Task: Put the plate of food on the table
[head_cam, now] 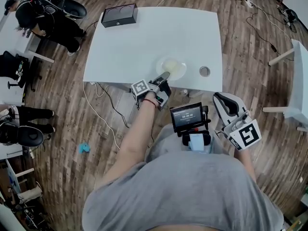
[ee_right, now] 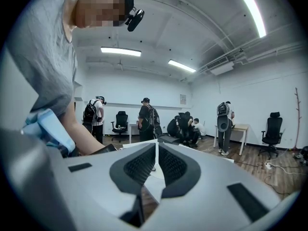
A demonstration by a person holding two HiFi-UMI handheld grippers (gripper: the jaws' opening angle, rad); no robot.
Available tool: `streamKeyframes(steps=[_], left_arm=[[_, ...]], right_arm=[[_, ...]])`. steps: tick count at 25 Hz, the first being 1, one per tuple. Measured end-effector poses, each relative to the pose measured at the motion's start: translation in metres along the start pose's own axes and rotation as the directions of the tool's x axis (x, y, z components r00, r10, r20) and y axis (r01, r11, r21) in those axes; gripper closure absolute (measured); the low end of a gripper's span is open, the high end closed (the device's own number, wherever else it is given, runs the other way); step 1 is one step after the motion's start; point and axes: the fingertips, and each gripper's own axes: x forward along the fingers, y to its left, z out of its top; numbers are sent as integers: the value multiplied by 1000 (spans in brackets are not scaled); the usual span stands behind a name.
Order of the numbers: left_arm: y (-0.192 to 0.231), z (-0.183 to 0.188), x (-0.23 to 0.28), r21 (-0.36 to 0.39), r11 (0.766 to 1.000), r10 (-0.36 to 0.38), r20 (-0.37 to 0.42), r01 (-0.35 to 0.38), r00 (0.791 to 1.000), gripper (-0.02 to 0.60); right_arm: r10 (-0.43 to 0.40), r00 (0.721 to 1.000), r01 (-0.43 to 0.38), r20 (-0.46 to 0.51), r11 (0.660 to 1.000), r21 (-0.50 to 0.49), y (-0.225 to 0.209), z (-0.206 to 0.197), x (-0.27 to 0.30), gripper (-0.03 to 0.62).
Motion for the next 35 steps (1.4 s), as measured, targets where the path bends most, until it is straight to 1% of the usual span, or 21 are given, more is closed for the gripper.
streamKeyframes(steps=[3, 11, 17, 22, 28, 30, 31, 33, 35], left_arm=[[7, 3, 5, -15, 1000, 9, 9, -8, 1000, 531], [24, 8, 14, -61, 996, 66, 23, -65, 998, 531], [43, 8, 17, -58, 991, 124, 16, -122, 992, 531], [51, 11, 17, -57, 984, 167, 11, -166, 986, 531], [62, 12, 14, -54, 978, 200, 11, -199, 980, 531], [66, 13, 15, -67, 975, 215, 24, -213, 976, 529], [67, 14, 14, -77, 974, 217, 34, -214, 976, 526], [71, 16, 13, -88, 971, 225, 46, -220, 973, 484], [74, 17, 11, -79, 964, 258, 45, -254, 965, 458]], right_arm=[[-2, 1000, 2, -5, 1000, -2, 0, -1, -1, 560], [-12, 1000, 12, -26, 1000, -1, 0, -1, -2, 560], [-24, 999, 24, -30, 1000, -1, 0, -5, -3, 560], [-29, 999, 29, -27, 1000, -5, -1, -1, -1, 560], [-32, 999, 32, -29, 999, -6, -1, 0, 0, 560], [-33, 999, 33, -29, 999, -4, -2, 0, 0, 560], [-33, 999, 33, -29, 999, -2, -2, -1, 0, 560], [-32, 999, 33, -29, 999, 2, -1, -3, 0, 560], [-31, 999, 31, -27, 1000, 5, -1, -2, 0, 560]])
